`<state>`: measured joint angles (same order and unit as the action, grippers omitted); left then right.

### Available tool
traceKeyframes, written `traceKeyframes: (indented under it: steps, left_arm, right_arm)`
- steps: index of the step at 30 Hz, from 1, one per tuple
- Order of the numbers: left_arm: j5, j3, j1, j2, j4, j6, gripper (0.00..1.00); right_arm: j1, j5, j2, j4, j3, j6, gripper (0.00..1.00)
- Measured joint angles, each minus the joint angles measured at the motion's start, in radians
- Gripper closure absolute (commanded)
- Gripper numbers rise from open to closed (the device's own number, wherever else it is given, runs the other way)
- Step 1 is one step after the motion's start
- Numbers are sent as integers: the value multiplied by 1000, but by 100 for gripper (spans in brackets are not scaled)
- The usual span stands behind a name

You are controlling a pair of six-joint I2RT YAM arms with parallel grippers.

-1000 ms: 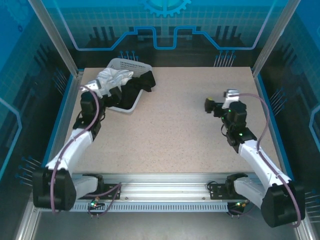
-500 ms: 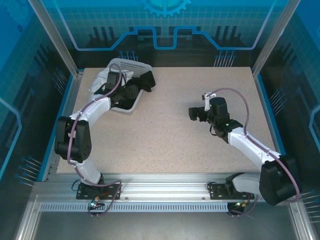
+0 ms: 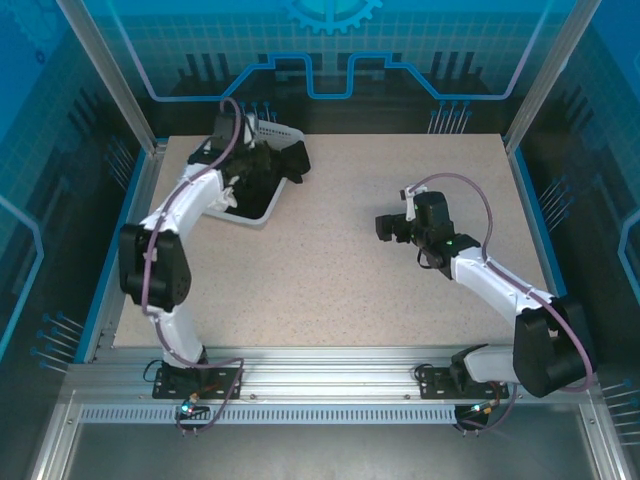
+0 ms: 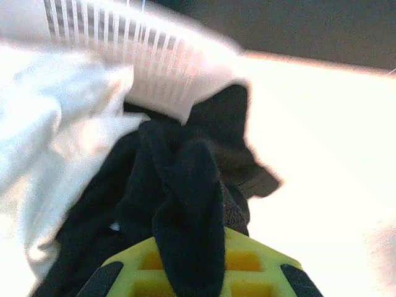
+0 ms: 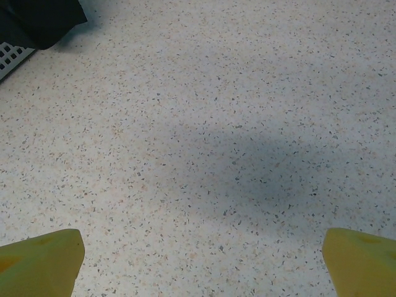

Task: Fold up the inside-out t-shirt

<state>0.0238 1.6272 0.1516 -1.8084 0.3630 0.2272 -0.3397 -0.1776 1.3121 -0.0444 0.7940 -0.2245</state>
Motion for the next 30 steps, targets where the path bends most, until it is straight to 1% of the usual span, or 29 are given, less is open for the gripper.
traceKeyframes:
  steps: [4,6,8,11,16,18,20,21,22,23,24,25,27,29,30]
  left_arm:
    - [26,73,2,194,-79,30,100]
    - [54,166,10,245,-117,49,100]
    - [94,277,29,255,-154,72,100]
    - [168,489,96,206,-182,101,100]
    - [286,913,237,-29,-145,119,100]
    - [321,990,277,-106,-127,127,100]
    - [348,995,307,-156,-108,136,98]
    - [360,983,319,-179,-98,138,86]
    - [370,956,327,-196,-89,139,64]
    - [378,931,331,-209,-74,134,47]
    - [382,905,332,-226,-56,128,36]
    - [385,882,332,-244,-26,110,30]
    - [381,834,323,-267,45,74,25]
    - [357,722,306,-254,84,34,21]
    - [338,631,294,-230,78,22,17]
  right_arm:
    - [0,0,0,-3,16,-5,0]
    - [0,1,0,-5,22,-8,0]
    - [0,4,0,-10,28,-12,0]
    - [0,9,-1,-16,43,-15,0]
    - [-1,5,-31,-36,51,-11,0]
    - [0,-22,-65,-62,51,-10,0]
    - [8,-60,-112,-95,51,-11,0]
    - [16,-79,-143,-107,51,-12,0]
    - [30,-101,-180,-116,47,-14,0]
    - [43,-116,-212,-119,40,-17,0]
    - [59,-137,-250,-124,30,-21,0]
    - [73,-157,-287,-126,18,-23,0]
    - [84,-180,-338,-128,-1,-23,0]
    - [82,-172,-358,-117,-19,-22,0]
    - [78,-156,-357,-106,-28,-21,0]
